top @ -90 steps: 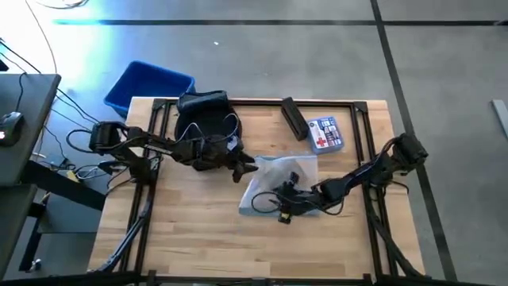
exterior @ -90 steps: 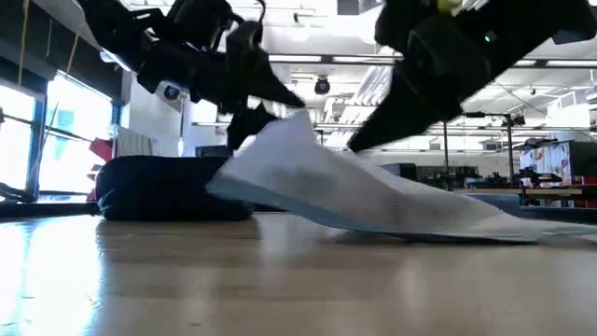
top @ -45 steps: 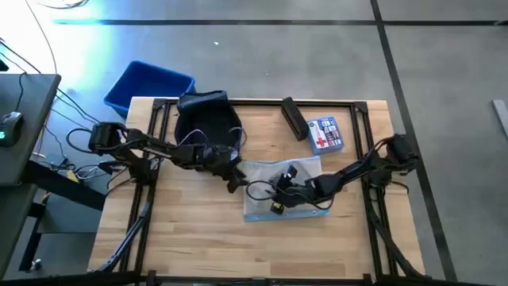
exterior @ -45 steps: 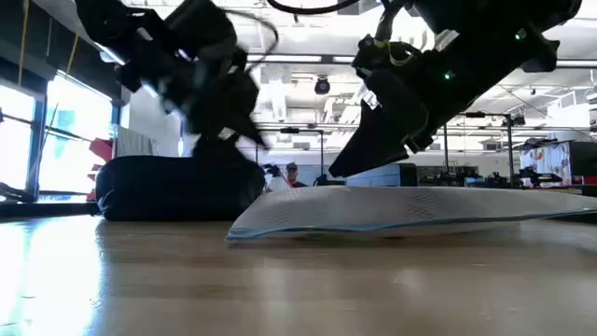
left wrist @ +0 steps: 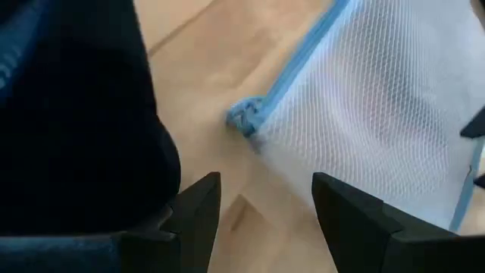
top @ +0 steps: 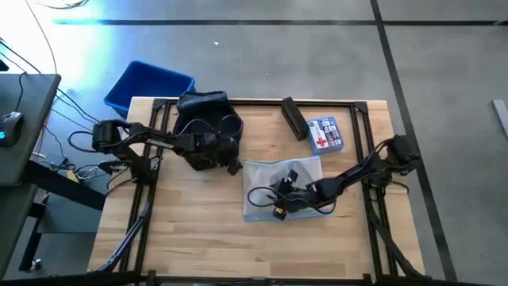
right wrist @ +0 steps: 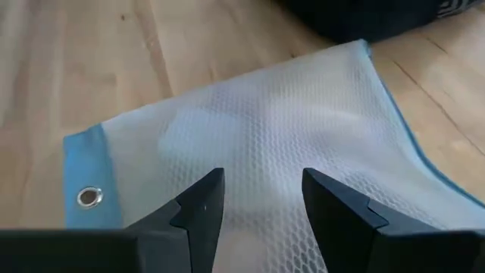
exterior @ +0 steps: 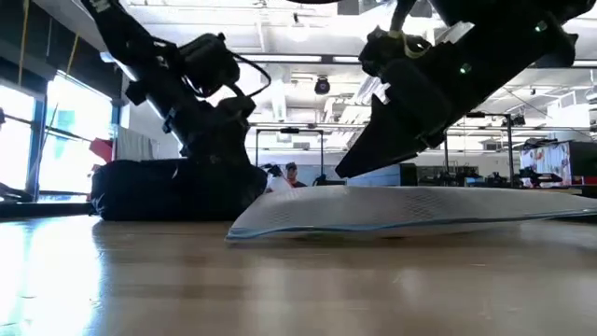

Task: Unpack backpack
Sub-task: Open the white zip bag

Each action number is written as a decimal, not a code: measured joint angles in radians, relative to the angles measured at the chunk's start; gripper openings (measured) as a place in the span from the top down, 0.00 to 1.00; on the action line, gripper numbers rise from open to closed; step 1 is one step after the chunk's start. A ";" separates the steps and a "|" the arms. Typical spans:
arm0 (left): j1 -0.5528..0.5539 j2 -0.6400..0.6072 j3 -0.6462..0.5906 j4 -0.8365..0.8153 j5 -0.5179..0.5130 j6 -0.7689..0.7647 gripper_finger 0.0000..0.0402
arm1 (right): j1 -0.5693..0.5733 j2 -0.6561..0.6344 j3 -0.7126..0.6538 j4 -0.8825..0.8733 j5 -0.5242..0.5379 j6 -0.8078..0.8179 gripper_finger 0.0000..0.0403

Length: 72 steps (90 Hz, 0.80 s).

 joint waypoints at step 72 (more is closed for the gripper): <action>-0.071 0.206 0.000 0.589 0.055 0.080 0.95 | 0.006 0.000 0.000 -0.021 0.009 0.000 0.59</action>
